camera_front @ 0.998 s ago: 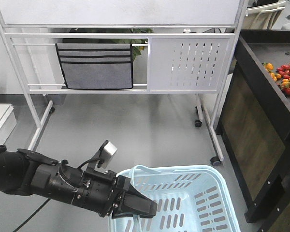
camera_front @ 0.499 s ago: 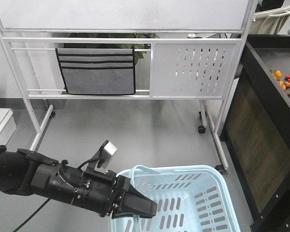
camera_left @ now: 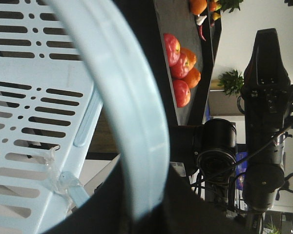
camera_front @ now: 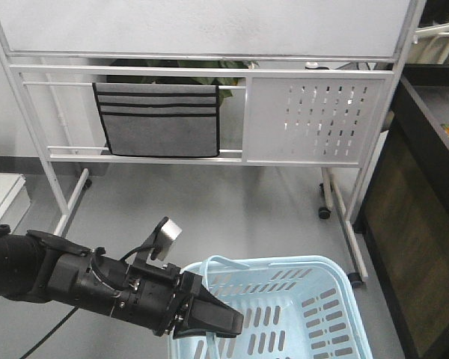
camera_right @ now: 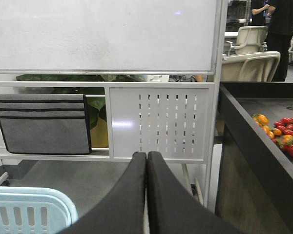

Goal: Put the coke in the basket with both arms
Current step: 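Drive the base past the whiteboard stand carrying the basket, then turn the base toward the shelf with red cola cans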

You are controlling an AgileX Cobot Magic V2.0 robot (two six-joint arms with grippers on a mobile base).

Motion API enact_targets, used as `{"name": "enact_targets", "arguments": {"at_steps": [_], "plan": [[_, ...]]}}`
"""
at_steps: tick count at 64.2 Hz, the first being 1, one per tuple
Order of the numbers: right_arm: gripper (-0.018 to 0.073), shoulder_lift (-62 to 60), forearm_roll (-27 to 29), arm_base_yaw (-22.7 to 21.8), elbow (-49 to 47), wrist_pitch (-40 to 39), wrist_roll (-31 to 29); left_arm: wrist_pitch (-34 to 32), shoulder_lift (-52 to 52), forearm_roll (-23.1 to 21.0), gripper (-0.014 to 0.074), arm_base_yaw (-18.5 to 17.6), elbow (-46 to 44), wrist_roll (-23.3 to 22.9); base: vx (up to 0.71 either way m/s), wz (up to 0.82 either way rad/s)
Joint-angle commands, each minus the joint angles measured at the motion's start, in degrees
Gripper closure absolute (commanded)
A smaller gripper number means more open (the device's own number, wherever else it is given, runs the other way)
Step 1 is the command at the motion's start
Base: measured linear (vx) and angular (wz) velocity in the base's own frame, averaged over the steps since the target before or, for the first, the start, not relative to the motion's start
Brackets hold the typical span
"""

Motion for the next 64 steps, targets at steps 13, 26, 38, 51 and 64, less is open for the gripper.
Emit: {"name": "enact_targets", "arguments": {"at_steps": [13, 26, 38, 51, 64], "plan": [[0.0569, -0.3, -0.2, -0.3, 0.4, -4.4, -0.3, 5.9, -2.8, -3.6, 0.0602, -0.2, -0.9, 0.3, 0.16, 0.16], [0.0569, -0.3, -0.2, -0.3, 0.4, -4.4, -0.3, 5.9, -2.8, -3.6, 0.0602, -0.2, -0.9, 0.3, 0.17, 0.30], [0.0569, -0.3, -0.2, -0.3, 0.4, -4.4, -0.3, 5.9, -2.8, -3.6, 0.0602, -0.2, -0.9, 0.3, 0.16, 0.40], [0.0569, -0.3, -0.2, -0.3, 0.4, -4.4, -0.3, 5.9, -2.8, -3.6, 0.0602, -0.2, -0.9, 0.3, 0.14, 0.40], [0.0569, -0.3, -0.2, -0.3, 0.4, -4.4, -0.3, 5.9, -2.8, -3.6, 0.0602, -0.2, -0.9, 0.3, 0.12, 0.34]]}}
